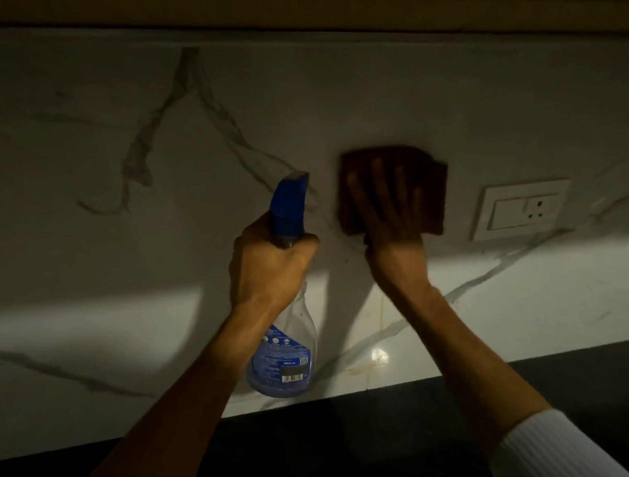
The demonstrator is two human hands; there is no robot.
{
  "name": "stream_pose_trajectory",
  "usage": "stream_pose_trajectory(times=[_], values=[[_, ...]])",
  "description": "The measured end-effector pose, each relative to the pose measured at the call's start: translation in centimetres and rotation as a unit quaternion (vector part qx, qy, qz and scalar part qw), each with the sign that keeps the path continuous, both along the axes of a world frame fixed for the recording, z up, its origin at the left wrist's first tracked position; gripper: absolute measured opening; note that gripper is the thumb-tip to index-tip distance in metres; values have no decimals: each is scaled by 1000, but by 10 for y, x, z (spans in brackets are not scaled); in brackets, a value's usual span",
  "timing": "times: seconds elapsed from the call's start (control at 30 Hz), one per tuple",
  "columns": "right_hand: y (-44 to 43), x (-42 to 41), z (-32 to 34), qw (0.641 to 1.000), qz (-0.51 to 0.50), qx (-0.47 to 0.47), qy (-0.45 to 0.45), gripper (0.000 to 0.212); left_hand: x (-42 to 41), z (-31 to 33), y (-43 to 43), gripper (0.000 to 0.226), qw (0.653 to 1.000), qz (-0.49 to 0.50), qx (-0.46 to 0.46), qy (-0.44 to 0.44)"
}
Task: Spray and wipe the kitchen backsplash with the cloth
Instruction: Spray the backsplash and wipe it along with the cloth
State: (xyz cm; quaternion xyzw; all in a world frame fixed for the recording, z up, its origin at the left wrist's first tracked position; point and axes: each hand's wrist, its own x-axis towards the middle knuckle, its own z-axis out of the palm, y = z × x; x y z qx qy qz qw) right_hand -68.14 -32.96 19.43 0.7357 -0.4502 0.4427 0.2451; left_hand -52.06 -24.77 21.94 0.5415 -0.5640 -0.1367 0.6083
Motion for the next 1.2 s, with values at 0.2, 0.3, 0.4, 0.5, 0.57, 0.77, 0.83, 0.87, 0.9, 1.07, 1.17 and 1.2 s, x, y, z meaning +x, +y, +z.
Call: stream_pose_trajectory(times=[0.2, 0.3, 0.4, 0.5, 0.57, 0.77, 0.83, 0.87, 0.9, 1.07, 1.17, 1.2], values=[[-10, -26, 9, 997, -2, -27, -77, 78, -6, -1, -2, 15, 1000, -15, -4, -22], [-10, -20, 5, 992, -15, -21, -122, 73, -2, -1, -3, 16, 1000, -3, -1, -21], [-1, -9, -24, 999, 22, -9, -23, 77, 2, -6, -4, 13, 1000, -7, 4, -13], [6, -11, -35, 997, 58, 5, 44, 83, 4, -16, -6, 8, 999, -25, 16, -31], [5, -17, -29, 998, 58, 8, 3, 75, 5, -25, -7, 8, 998, -36, 30, -29], [-2, -6, -25, 983, -15, -32, -180, 70, 16, -41, -8, 7, 998, -25, 55, -34], [1, 9, -39, 988, -1, -31, -154, 69, 19, -43, -8, 19, 997, -22, 59, -38], [4, 17, -50, 993, 16, -26, -113, 66, 21, -45, -7, 24, 997, -20, 61, -40], [8, 24, -62, 998, 30, -22, -59, 63, 23, -45, -6, 29, 997, -18, 65, -40], [9, 24, -53, 997, 46, -56, -12, 46, 36, -53, -4, 30, 995, 15, 86, -44], [-5, 25, -11, 979, 52, -107, -166, 43, 43, -54, -2, 21, 995, 11, 88, -45], [-9, 26, 1, 970, 49, -119, -205, 45, 45, -54, -1, 21, 995, 8, 87, -45]])
